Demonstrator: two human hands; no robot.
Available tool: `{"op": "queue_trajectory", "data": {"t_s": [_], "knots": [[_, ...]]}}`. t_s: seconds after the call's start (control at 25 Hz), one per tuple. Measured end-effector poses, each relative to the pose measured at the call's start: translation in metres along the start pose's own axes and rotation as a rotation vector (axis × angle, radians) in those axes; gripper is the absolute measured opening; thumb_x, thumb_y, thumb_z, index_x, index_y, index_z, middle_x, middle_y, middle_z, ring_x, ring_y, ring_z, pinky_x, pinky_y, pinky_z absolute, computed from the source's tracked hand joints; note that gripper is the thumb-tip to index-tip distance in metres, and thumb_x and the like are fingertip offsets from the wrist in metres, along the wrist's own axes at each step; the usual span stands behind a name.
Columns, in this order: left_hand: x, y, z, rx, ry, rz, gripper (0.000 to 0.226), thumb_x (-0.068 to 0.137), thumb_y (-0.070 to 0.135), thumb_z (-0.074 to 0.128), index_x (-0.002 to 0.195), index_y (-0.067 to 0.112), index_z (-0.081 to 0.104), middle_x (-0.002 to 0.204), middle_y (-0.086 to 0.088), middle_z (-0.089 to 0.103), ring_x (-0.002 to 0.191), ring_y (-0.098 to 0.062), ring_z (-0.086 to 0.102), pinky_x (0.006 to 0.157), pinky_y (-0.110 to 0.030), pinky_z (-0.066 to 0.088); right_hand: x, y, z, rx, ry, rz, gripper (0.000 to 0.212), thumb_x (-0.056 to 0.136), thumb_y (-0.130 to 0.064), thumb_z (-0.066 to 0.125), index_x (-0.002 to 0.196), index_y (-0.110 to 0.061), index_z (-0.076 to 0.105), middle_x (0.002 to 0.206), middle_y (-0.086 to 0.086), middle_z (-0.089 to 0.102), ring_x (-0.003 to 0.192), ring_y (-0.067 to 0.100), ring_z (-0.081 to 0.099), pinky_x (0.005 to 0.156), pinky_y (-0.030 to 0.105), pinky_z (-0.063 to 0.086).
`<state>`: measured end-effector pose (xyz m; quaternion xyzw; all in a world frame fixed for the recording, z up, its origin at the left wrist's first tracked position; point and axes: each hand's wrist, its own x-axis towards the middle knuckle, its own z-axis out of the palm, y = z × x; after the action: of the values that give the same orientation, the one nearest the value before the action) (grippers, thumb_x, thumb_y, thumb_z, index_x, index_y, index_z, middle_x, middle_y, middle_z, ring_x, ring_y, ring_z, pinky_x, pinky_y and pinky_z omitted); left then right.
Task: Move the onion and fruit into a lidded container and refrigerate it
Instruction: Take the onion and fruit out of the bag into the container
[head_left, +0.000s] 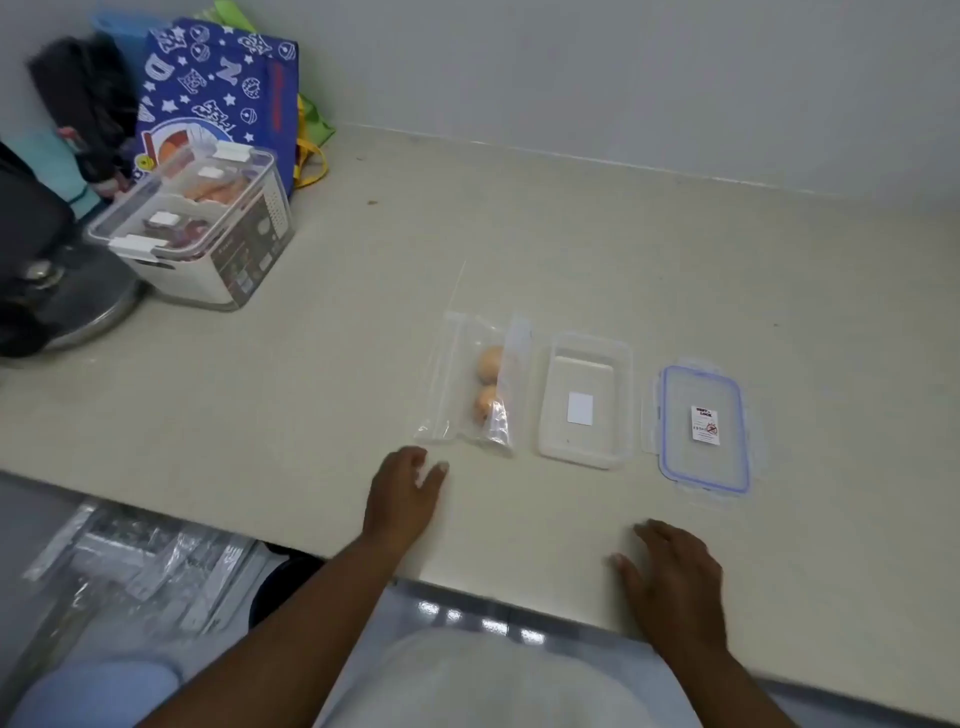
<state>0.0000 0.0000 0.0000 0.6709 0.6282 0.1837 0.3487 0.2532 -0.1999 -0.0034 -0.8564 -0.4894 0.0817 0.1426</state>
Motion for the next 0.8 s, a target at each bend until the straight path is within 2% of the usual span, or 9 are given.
{"op": "queue_trajectory", "data": {"t_s": [0.08,0.16,0.24,0.28,0.36,0.48,0.6,0.68,0.8], "knots": [[0.029,0.012,-0.003,-0.222,0.003,-0.257,0.047,0.087,0.041,0.063,0.118,0.006,0.059,0.110,-0.012,0.068,0.105,-0.031,0.064,0.089,-0.031,0.047,0.022,-0.031,0.005,0.176,-0.114,-0.021,0.037,0.087,-0.037,0.064,0.115,-0.013,0.067,0.110,0.007,0.071,0.102,0.029,0.065,0.091,0.038,0.049],[0.060,0.025,-0.011,-0.387,-0.075,-0.437,0.050,0.089,0.039,0.060,0.118,-0.002,0.058,0.103,-0.019,0.069,0.092,-0.032,0.068,0.082,-0.033,0.055,0.050,-0.073,0.005,0.336,-0.297,0.043,0.039,0.087,-0.038,0.065,0.119,-0.016,0.066,0.102,-0.001,0.072,0.097,0.018,0.065,0.090,0.028,0.048],[0.067,0.033,-0.012,-0.486,-0.122,-0.436,0.027,0.091,0.024,0.061,0.102,0.000,0.066,0.080,-0.015,0.066,0.062,-0.021,0.062,0.059,-0.025,0.054,0.075,-0.106,0.018,0.407,-0.410,0.146,0.042,0.087,-0.043,0.062,0.117,-0.015,0.067,0.097,-0.001,0.072,0.101,0.018,0.064,0.092,0.026,0.046],[0.067,0.036,-0.012,-0.496,-0.117,-0.416,0.017,0.090,0.015,0.061,0.096,0.001,0.067,0.075,-0.012,0.064,0.057,-0.017,0.058,0.055,-0.024,0.052,0.086,-0.116,0.025,0.408,-0.432,0.182,0.041,0.087,-0.045,0.060,0.111,-0.012,0.069,0.099,0.002,0.073,0.103,0.021,0.064,0.093,0.028,0.046],[0.058,0.040,-0.016,-0.490,-0.125,-0.366,0.009,0.088,0.008,0.060,0.088,0.005,0.069,0.073,-0.009,0.063,0.056,-0.015,0.056,0.057,-0.026,0.050,0.100,-0.131,0.034,0.392,-0.432,0.237,0.043,0.090,-0.046,0.054,0.094,-0.007,0.072,0.097,0.009,0.074,0.099,0.027,0.065,0.090,0.032,0.049],[0.045,0.038,-0.024,-0.454,-0.213,-0.278,0.008,0.087,0.012,0.062,0.083,0.012,0.069,0.073,0.000,0.065,0.055,-0.010,0.058,0.056,-0.025,0.048,0.102,-0.136,0.039,0.408,-0.386,0.266,0.036,0.093,-0.037,0.049,0.079,-0.006,0.063,0.084,0.011,0.072,0.083,0.029,0.065,0.079,0.038,0.053],[0.034,0.034,-0.037,-0.396,-0.341,-0.241,0.004,0.081,0.016,0.067,0.077,0.017,0.068,0.069,0.002,0.068,0.052,-0.007,0.060,0.053,-0.024,0.047,0.089,-0.129,0.042,0.342,-0.440,0.148,0.031,0.094,-0.031,0.048,0.075,-0.011,0.062,0.083,0.009,0.070,0.081,0.027,0.064,0.072,0.034,0.051],[0.033,0.033,-0.044,-0.364,-0.368,-0.245,0.014,0.080,0.025,0.069,0.073,0.016,0.061,0.069,0.000,0.068,0.058,-0.011,0.061,0.053,-0.025,0.047,0.073,-0.126,0.043,0.330,-0.525,0.093,0.031,0.093,-0.030,0.050,0.068,-0.014,0.059,0.080,0.009,0.071,0.078,0.026,0.064,0.069,0.032,0.049],[0.038,0.038,-0.044,-0.385,-0.307,-0.295,0.023,0.089,0.031,0.061,0.078,0.011,0.059,0.084,-0.011,0.072,0.067,-0.020,0.061,0.056,-0.028,0.049,0.048,-0.123,0.043,0.295,-0.577,0.034,0.032,0.092,-0.030,0.052,0.063,-0.016,0.056,0.080,0.011,0.072,0.079,0.027,0.064,0.074,0.036,0.051]]}}
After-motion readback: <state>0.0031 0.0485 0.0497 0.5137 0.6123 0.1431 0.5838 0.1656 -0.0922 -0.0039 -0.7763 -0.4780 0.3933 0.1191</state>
